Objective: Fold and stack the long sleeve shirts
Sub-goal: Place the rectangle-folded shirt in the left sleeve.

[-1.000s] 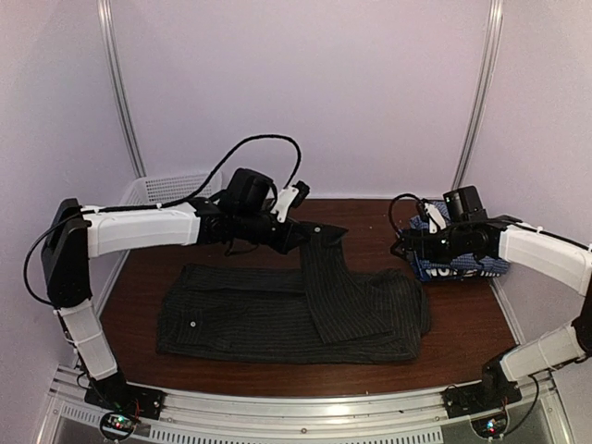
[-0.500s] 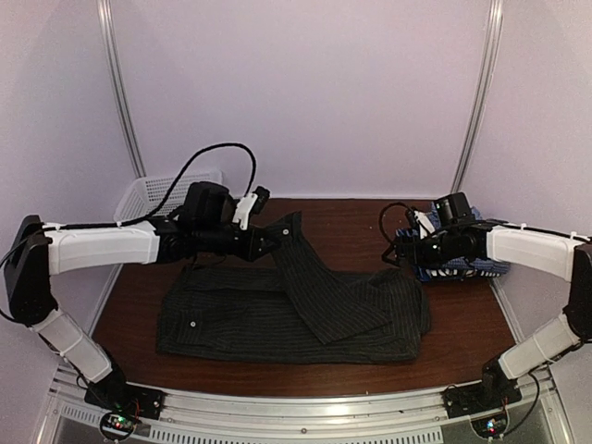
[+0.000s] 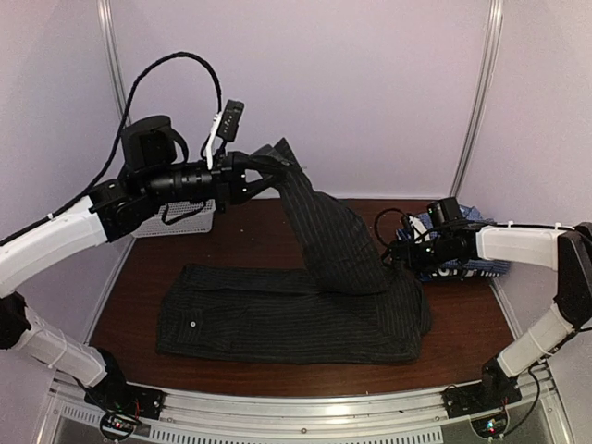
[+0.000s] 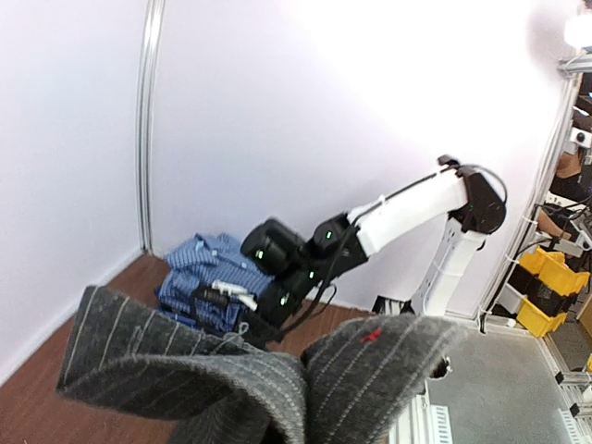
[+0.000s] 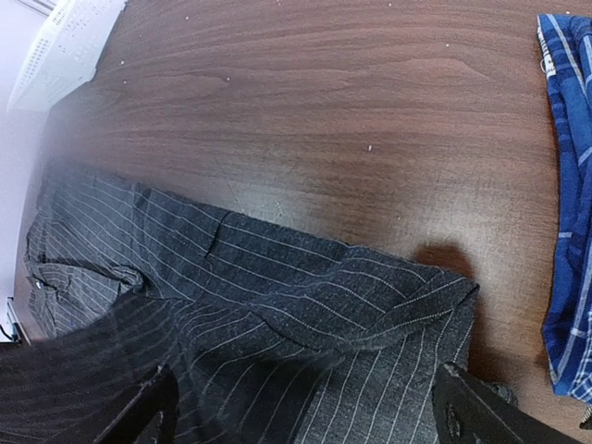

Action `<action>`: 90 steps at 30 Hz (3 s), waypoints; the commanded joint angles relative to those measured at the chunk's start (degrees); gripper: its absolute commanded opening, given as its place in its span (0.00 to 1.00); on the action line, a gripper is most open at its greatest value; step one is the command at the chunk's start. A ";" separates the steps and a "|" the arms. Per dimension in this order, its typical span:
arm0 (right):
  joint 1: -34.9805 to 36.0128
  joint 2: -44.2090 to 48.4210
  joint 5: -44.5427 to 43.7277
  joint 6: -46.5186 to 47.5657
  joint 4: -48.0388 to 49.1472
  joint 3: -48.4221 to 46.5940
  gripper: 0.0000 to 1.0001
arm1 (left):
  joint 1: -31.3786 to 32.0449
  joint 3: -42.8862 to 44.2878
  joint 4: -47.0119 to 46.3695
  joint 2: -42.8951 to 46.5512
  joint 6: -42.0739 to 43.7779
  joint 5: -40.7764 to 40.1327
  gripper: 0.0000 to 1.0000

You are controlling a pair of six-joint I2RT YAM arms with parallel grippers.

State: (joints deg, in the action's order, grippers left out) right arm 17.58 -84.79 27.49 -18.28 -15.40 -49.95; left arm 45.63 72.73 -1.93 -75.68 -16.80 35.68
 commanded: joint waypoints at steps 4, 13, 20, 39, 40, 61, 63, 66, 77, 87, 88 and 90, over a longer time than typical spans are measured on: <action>-0.29 -1.87 0.96 -2.73 3.27 1.71 0.94 | 2.97 5.66 -0.59 -1.06 3.68 3.16 0.00; -0.27 -2.49 0.65 -2.30 3.02 2.32 0.93 | 8.27 10.43 4.80 -4.42 8.18 3.67 0.00; -0.28 -3.52 1.29 -1.40 2.78 1.82 0.93 | 9.78 8.89 3.97 -2.64 10.79 7.75 0.00; 3.50 -7.57 11.77 -0.93 5.94 -1.19 0.81 | 17.71 6.80 13.83 -9.14 21.66 3.12 0.00; 4.11 -8.30 11.82 -0.75 6.03 -1.27 0.81 | 17.74 6.74 13.96 -9.14 21.69 2.74 0.00; 5.32 -8.03 -6.63 2.93 -7.25 -2.52 0.84 | 17.70 4.80 15.35 -7.80 24.58 -0.54 0.00; 5.02 -6.82 -8.90 3.03 -8.69 -2.51 0.85 | 17.74 3.67 13.05 -6.61 23.51 -2.49 0.00; 4.74 -4.90 -9.61 2.75 -9.21 -2.65 0.85 | 17.52 2.45 10.11 -4.72 20.84 -8.47 0.00; 4.32 -2.63 -9.01 2.12 -8.44 -3.38 0.88 | 6.57 -1.40 0.53 -3.80 3.77 -18.77 0.00; 3.27 -2.09 -9.15 2.35 -8.24 -3.39 0.89 | -3.54 -10.91 -3.81 -2.90 0.44 -24.24 0.00; 3.25 -2.12 -9.07 2.37 -8.18 -3.39 0.89 | -4.29 -11.88 -3.90 -2.69 0.72 -24.91 0.00; 3.25 -2.40 -8.85 2.38 -8.01 -3.31 0.89 | -5.73 -13.95 -4.34 -2.32 1.24 -25.41 0.00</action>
State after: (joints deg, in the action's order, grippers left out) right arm 21.15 -88.33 19.46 -16.25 -23.79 -52.47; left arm 42.41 61.89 -1.54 -80.18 -15.09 12.82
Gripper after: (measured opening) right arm 0.892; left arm 0.025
